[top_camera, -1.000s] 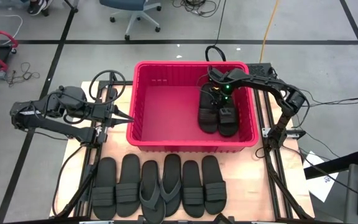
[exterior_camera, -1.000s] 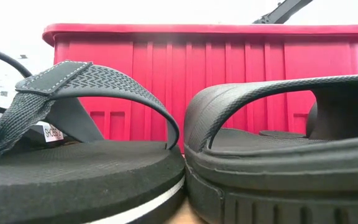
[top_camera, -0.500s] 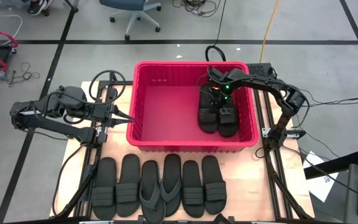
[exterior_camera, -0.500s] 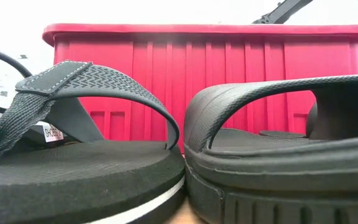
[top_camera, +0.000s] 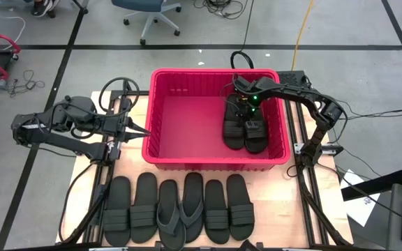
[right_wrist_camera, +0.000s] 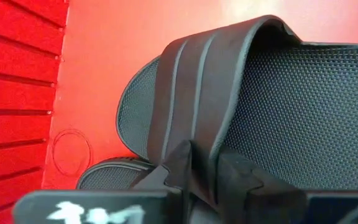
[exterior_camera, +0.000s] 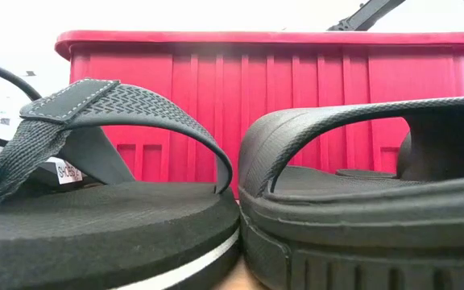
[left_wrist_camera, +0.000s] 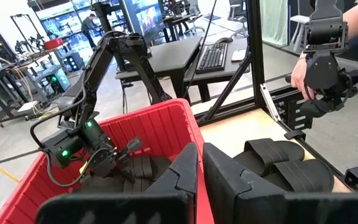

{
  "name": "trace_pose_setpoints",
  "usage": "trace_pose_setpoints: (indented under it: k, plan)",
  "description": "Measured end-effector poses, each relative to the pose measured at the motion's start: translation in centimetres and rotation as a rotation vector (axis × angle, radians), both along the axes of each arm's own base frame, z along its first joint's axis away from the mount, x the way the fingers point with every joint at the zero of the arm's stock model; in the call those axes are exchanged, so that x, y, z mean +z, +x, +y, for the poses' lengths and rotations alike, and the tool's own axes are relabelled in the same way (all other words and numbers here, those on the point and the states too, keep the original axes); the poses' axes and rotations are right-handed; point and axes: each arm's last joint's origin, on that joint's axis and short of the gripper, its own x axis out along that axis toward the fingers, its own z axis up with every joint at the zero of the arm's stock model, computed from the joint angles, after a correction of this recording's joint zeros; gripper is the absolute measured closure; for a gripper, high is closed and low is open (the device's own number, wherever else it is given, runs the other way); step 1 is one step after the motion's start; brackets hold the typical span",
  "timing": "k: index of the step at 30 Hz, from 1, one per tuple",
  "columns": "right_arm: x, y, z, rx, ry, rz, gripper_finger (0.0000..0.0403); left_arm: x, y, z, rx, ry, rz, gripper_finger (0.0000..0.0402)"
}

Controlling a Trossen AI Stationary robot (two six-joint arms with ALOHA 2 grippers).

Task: Pick and place slides into bin
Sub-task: Put the black slide into the red bin

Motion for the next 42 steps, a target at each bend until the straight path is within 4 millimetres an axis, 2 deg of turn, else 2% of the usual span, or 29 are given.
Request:
trace_pose_setpoints:
  k: [6,12,20,24,28,33,38,42]
  plan:
    - [0.0,0.3,0.2,0.01,-0.014,0.002,0.0326,0.0,0.0,0.0,0.0,0.0,0.0,0.0376]
    - [-0.2,0.7,0.5,0.021,-0.136,0.073,0.0281,0.0,0.0,0.0,0.0,0.0,0.0,0.0376]
    - [-0.1,1.8,1.4,0.049,-0.165,0.034,0.0223,0.0,0.0,0.0,0.0,-0.001,0.0,0.0376]
    - [0.5,2.2,2.2,-0.018,-0.157,0.032,0.021,0.0,0.0,0.1,0.033,0.006,0.0,0.0376]
    - [2.1,2.1,3.2,-0.087,-0.218,0.036,0.0207,0.0,0.0,0.4,0.132,0.023,-0.001,0.0376]
    - [5.0,1.1,4.3,-0.113,-0.338,-0.011,0.021,0.0,0.0,0.6,0.185,0.042,-0.002,0.0376]
    - [9.2,-0.8,5.7,-0.181,-0.417,-0.142,0.0212,0.0,0.0,0.6,0.185,0.052,-0.002,0.0376]
    - [12.9,-3.0,7.7,-0.233,-0.446,-0.295,0.0211,0.0,0.0,0.5,0.162,-0.022,0.003,0.0376]
